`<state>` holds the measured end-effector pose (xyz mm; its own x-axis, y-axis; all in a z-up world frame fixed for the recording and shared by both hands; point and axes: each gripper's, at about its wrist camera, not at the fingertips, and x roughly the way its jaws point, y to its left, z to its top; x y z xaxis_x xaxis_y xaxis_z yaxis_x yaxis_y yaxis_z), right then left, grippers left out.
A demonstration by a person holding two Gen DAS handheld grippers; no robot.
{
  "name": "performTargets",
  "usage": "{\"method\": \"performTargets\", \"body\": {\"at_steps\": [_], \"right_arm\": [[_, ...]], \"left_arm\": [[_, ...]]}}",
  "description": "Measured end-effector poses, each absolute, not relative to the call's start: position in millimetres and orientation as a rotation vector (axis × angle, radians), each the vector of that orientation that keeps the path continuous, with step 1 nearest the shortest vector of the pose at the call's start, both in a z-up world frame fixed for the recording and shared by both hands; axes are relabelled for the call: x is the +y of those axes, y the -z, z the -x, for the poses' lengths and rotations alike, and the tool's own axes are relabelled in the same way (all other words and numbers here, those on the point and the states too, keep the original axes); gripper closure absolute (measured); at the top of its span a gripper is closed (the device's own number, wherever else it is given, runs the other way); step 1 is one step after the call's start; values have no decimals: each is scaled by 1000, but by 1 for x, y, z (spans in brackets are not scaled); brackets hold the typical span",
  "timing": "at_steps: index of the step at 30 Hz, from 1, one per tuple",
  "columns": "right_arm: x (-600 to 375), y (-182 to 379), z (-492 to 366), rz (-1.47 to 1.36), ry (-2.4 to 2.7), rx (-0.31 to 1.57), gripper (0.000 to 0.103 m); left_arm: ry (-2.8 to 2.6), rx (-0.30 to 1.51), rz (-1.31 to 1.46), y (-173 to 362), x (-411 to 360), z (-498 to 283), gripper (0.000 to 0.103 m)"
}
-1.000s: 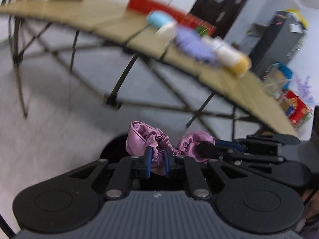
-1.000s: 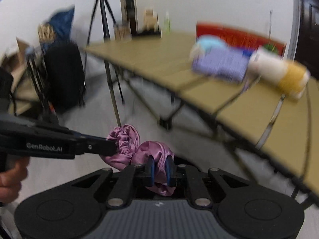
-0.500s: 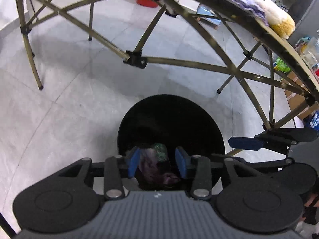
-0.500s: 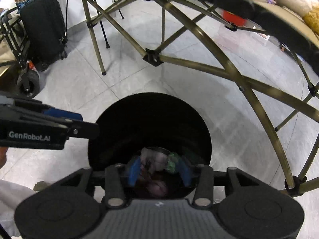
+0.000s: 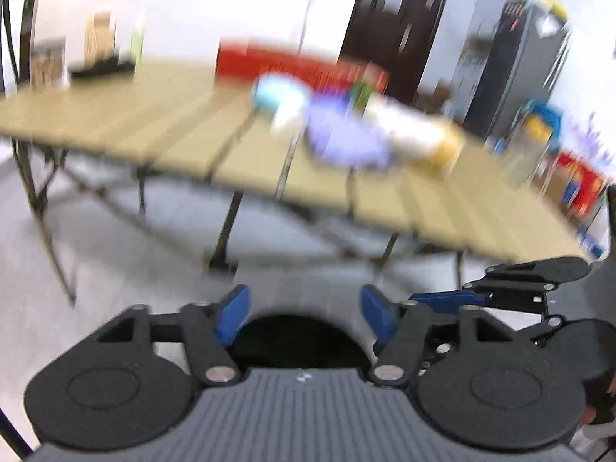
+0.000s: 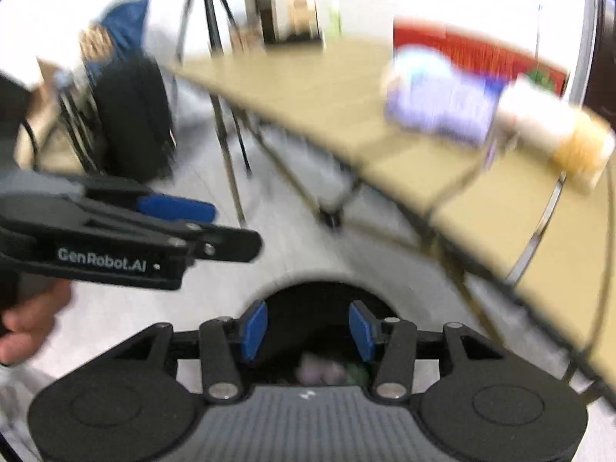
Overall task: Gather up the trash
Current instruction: 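Raise both open grippers from the bin back toward the table, then grasp the white lamb head with the left gripper while the right grasps its yellow body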
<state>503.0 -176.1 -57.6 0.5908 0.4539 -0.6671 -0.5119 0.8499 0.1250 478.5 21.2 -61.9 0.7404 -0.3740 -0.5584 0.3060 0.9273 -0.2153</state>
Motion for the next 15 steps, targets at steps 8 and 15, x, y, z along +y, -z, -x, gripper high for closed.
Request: {"method": "performTargets", "body": {"at_steps": [8,15], "right_arm": [[-265,7,-523,-184,-353,531,51],[-337,16,-604,-381,-21,484,51]], "left_arm": [[326,459,153,31,5,-481,16],[438,453,232,-2,-59,-584,17]]}}
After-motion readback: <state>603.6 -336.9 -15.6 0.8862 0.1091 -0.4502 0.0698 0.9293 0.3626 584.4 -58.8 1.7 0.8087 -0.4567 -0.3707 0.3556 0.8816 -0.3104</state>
